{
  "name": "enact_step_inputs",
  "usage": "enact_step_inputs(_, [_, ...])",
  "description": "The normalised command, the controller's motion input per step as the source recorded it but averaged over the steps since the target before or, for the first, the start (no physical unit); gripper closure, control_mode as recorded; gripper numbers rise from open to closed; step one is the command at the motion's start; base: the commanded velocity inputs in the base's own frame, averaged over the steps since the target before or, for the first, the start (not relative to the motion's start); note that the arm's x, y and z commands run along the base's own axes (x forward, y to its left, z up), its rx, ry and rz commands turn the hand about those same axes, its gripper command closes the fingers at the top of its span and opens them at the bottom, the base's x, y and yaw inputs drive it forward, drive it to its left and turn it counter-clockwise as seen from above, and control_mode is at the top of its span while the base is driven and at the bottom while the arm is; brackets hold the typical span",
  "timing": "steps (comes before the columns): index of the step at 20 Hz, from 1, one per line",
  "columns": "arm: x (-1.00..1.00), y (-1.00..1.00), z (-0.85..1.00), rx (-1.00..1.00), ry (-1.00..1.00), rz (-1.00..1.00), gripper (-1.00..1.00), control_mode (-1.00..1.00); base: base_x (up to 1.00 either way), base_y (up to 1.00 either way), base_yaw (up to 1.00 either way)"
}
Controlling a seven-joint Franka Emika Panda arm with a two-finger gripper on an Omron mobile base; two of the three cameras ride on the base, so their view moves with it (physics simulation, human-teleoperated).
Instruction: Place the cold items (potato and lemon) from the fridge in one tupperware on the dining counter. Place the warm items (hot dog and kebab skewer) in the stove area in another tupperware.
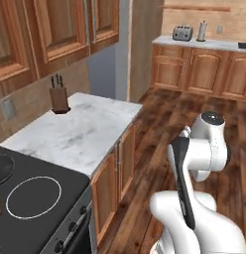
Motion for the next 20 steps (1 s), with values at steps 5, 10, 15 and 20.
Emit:
enact_step_inputs(5, [0.0,0.0,0.0,0.0,0.0,0.0,1.0,1.0,0.03,-0.68,-0.81])
enact_step_inputs(10, [0.0,0.0,0.0,0.0,0.0,0.0,1.0,1.0,0.06,-0.59,-0.83])
enact_step_inputs(15, [0.0,0.0,0.0,0.0,0.0,0.0,1.0,1.0,0.45,-0.5,-0.69])
enact_step_inputs(20, [0.0,0.0,0.0,0.0,0.0,0.0,1.0,1.0,0.86,-0.43,-0.32])
